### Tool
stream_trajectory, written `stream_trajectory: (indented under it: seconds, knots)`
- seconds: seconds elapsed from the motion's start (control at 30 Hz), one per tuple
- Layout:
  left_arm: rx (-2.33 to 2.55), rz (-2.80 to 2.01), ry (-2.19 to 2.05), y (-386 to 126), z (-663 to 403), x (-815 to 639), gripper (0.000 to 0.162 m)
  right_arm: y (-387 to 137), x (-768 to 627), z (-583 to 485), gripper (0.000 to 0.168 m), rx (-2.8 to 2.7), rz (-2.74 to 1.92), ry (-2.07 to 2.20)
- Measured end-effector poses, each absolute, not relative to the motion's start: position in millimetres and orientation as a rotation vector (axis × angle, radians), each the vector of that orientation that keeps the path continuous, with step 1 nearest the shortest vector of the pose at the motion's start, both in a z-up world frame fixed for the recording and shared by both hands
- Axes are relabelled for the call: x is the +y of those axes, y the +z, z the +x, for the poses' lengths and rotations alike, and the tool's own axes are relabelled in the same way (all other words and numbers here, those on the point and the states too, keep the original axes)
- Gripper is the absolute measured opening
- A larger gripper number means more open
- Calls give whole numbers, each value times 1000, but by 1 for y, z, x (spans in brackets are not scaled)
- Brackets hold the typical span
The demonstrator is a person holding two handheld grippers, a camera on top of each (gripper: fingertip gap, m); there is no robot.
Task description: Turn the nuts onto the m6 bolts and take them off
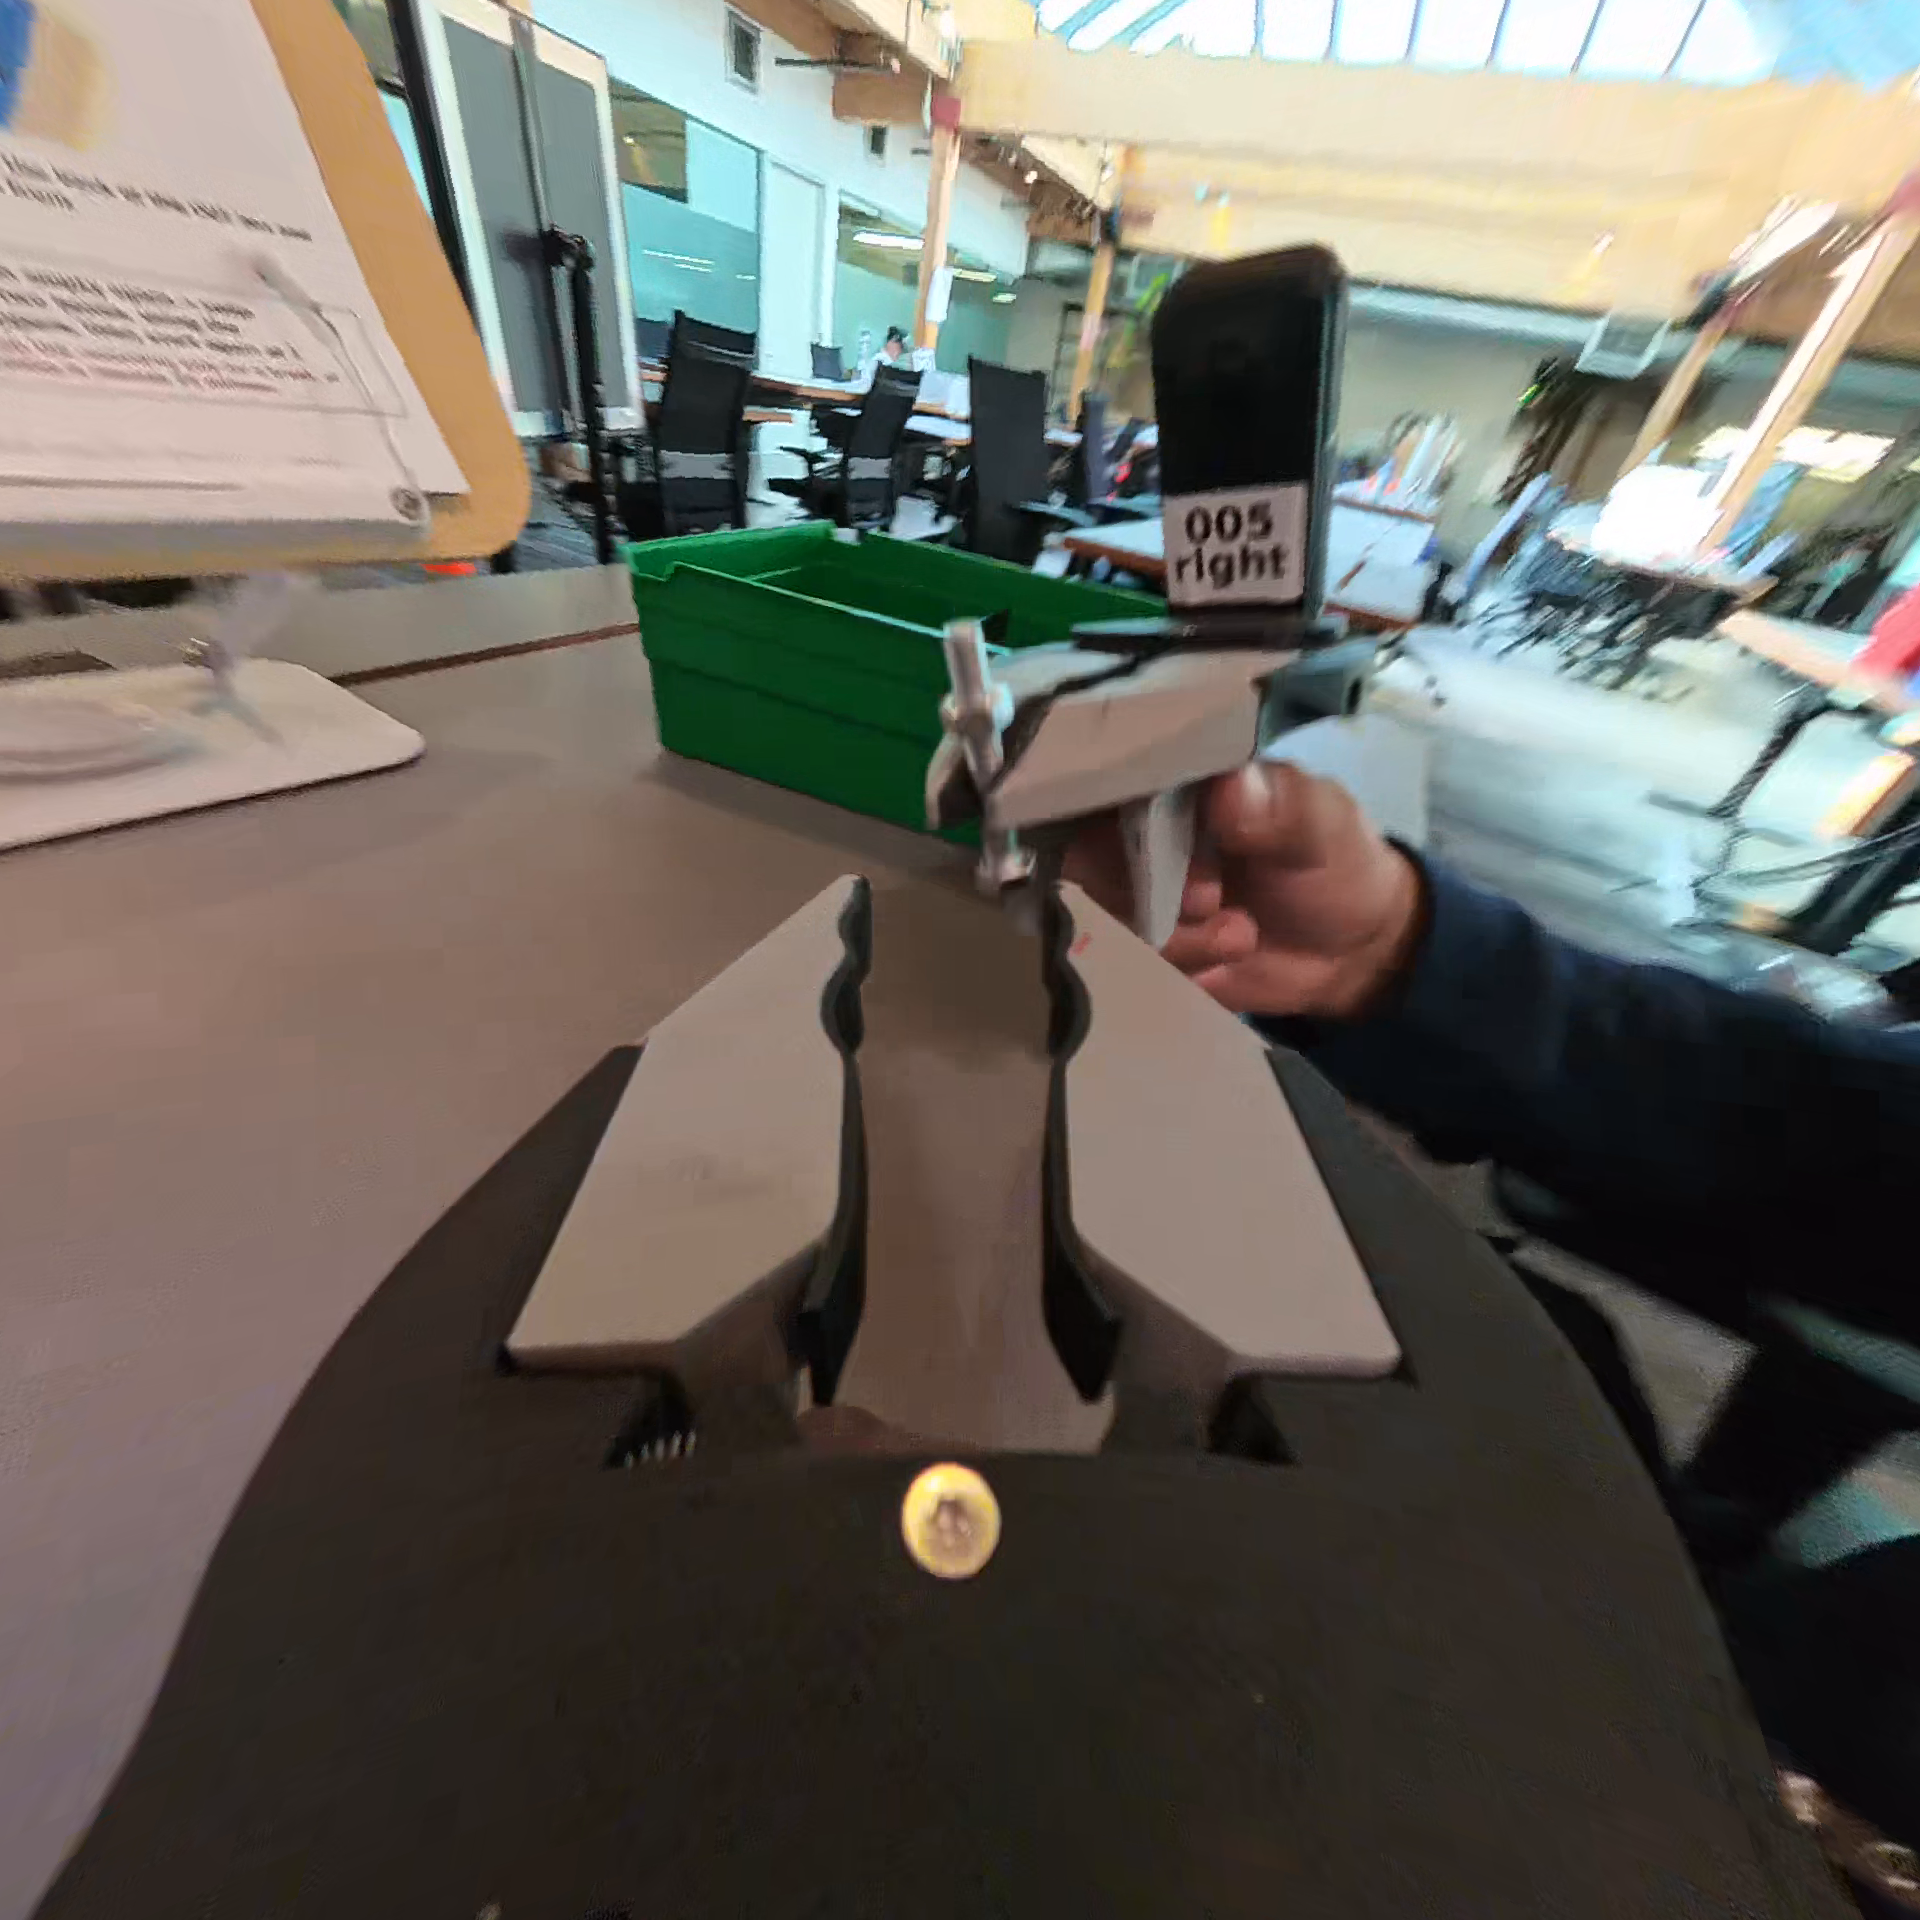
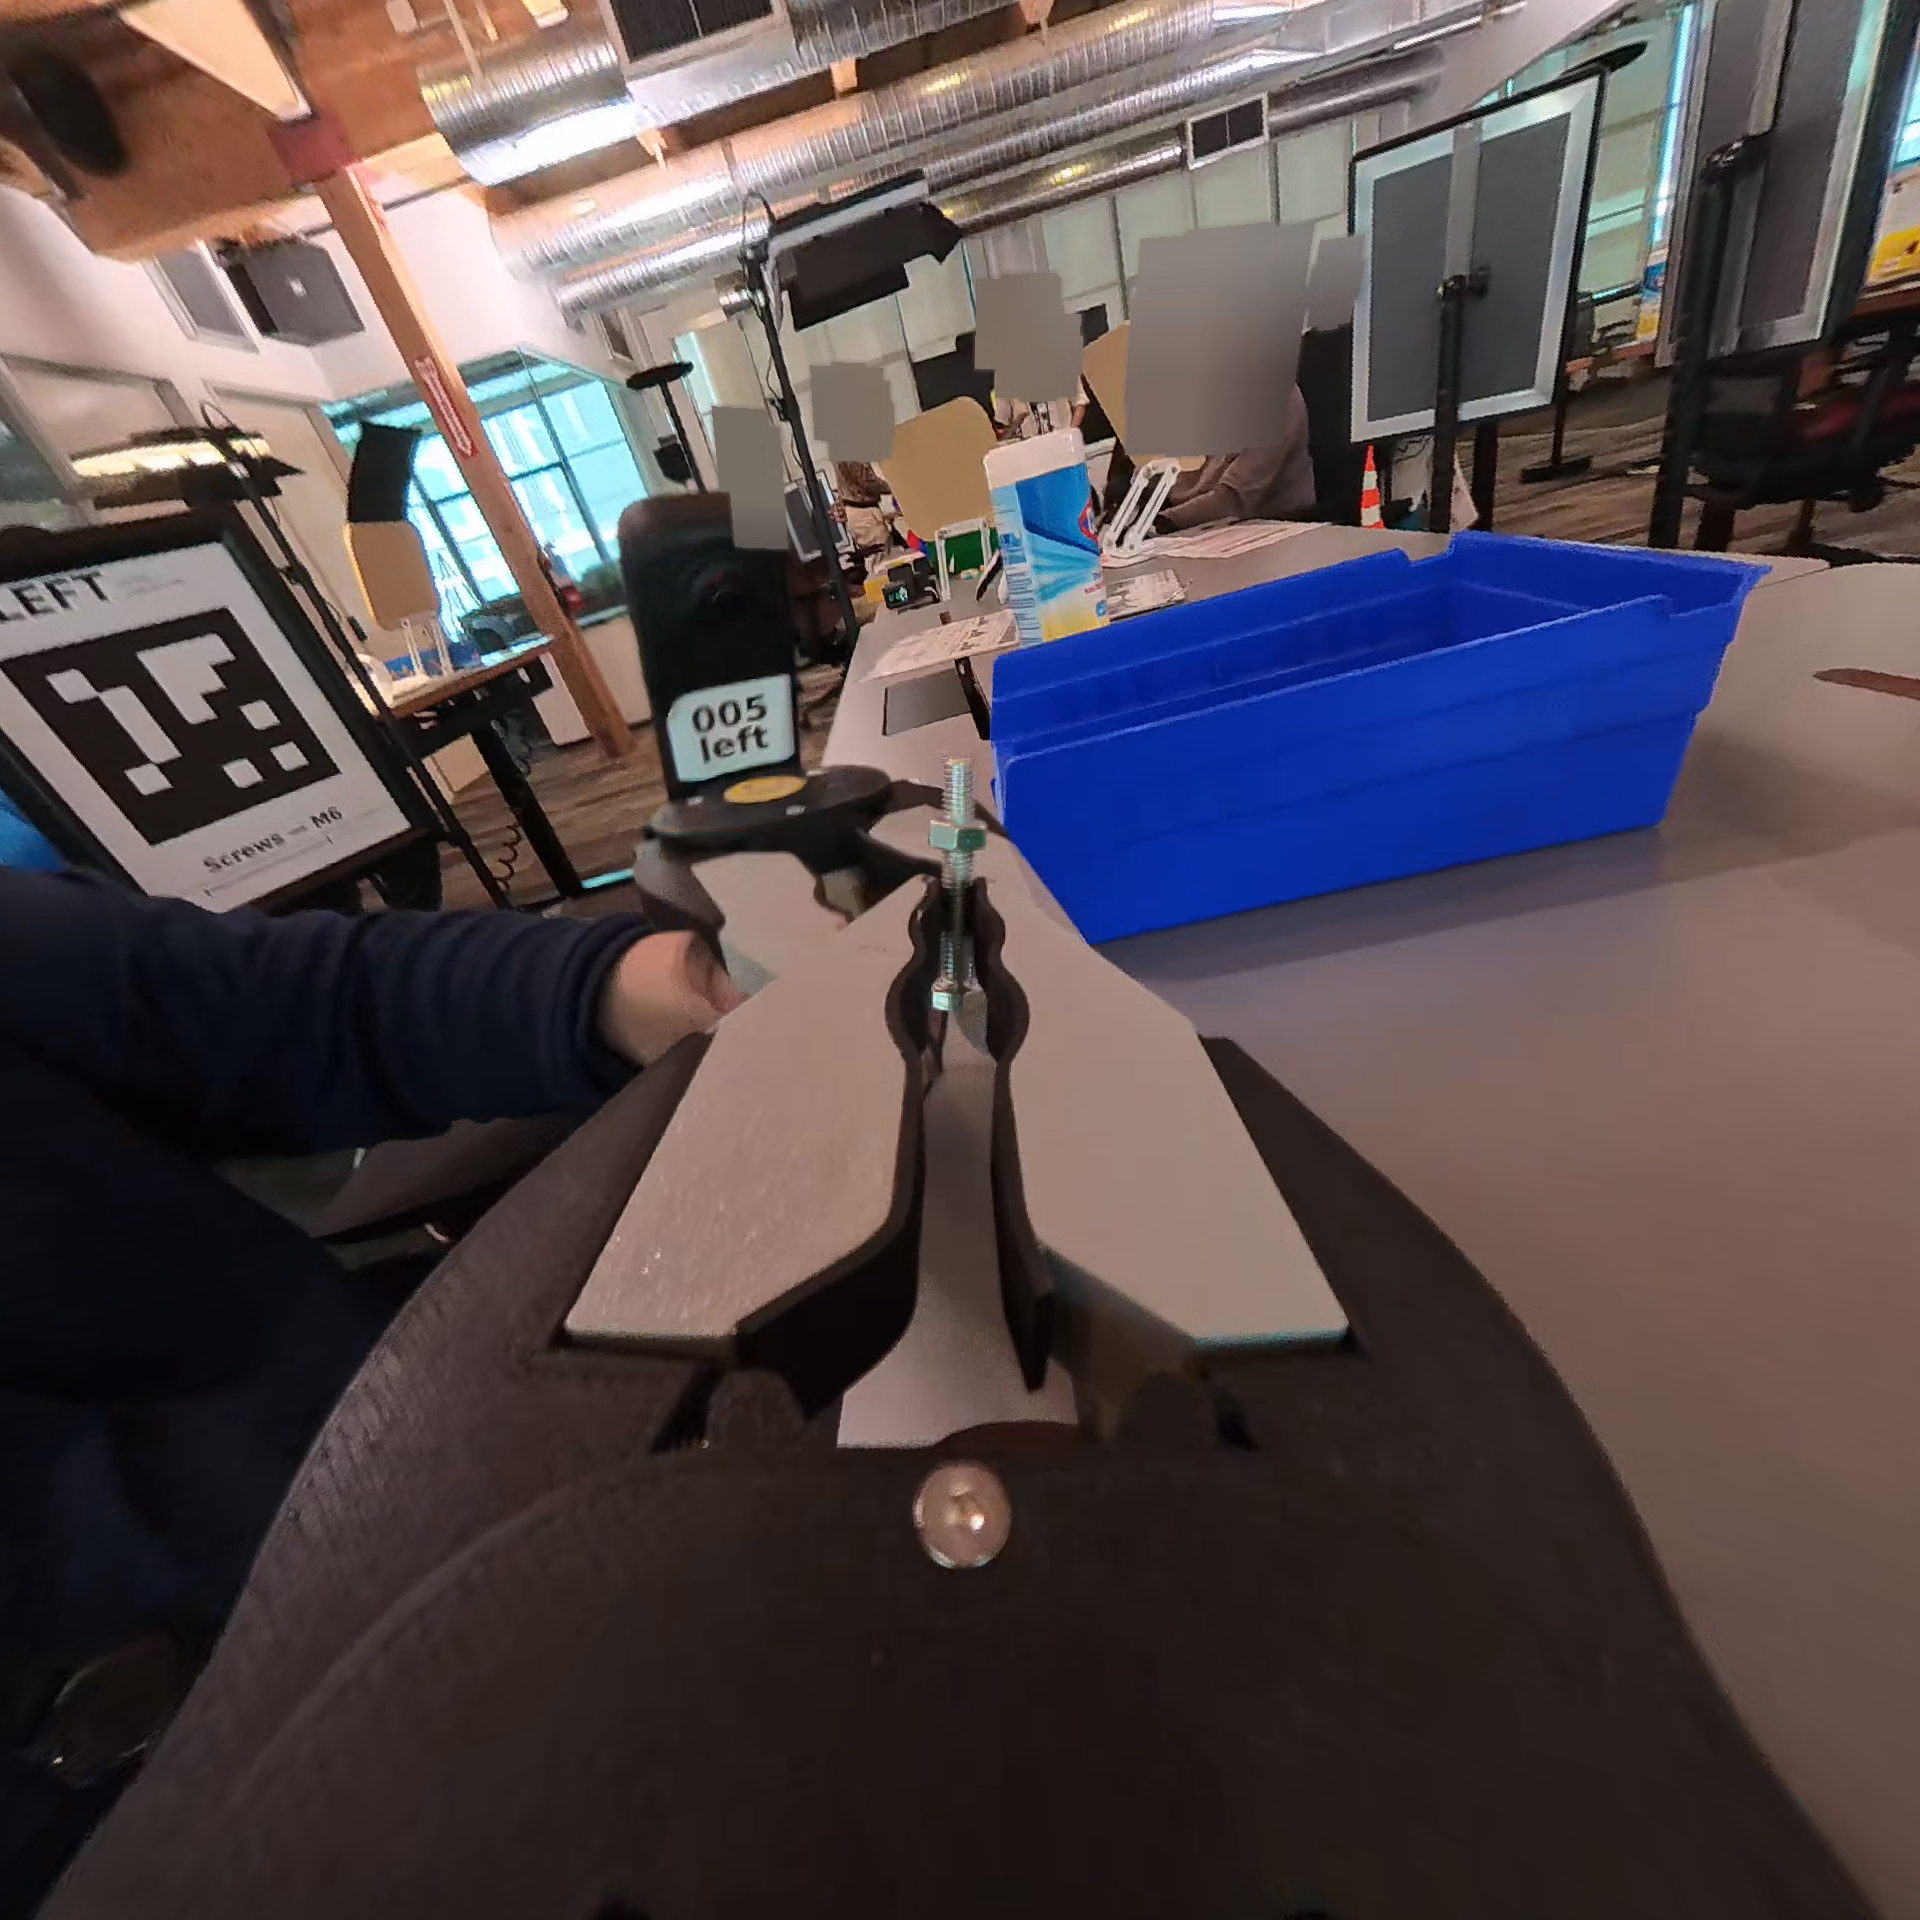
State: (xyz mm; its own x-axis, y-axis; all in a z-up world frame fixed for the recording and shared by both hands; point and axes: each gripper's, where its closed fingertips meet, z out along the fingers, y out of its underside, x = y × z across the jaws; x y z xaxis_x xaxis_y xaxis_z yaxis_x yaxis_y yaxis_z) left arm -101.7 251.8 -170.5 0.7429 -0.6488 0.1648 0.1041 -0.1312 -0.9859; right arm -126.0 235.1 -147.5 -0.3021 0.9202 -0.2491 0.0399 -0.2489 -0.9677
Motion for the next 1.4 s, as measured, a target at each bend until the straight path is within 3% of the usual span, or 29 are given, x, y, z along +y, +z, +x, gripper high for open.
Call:
stream_trajectory:
  seconds: [0.13,0.57,0.93,1.07,1.2,1.27,1.4]
  knots:
    - [417,-1576,-841,-165,-98,251,10,-150,237,-129,2,-1303,-1243,1585]
    - [588,-1680,-609,-175,-100,252,8,-152,240,-128,2,-1303,-1255,1559]
    - [512,-1618,-778,-165,-99,248,3,-152,239,-123,2,-1304,-1275,1668]
    - [508,-1633,-751,-167,-102,250,3,-148,246,-124,23,-1234,-1299,1701]
    - [507,-1638,-737,-166,-103,251,3,-138,249,-119,18,-1191,-1252,1709]
    - [524,-1648,-725,-168,-100,250,3,-139,247,-119,2,-1210,-1235,1690]
    - [537,-1668,-711,-172,-96,252,3,-143,245,-120,2,-1242,-1237,1652]
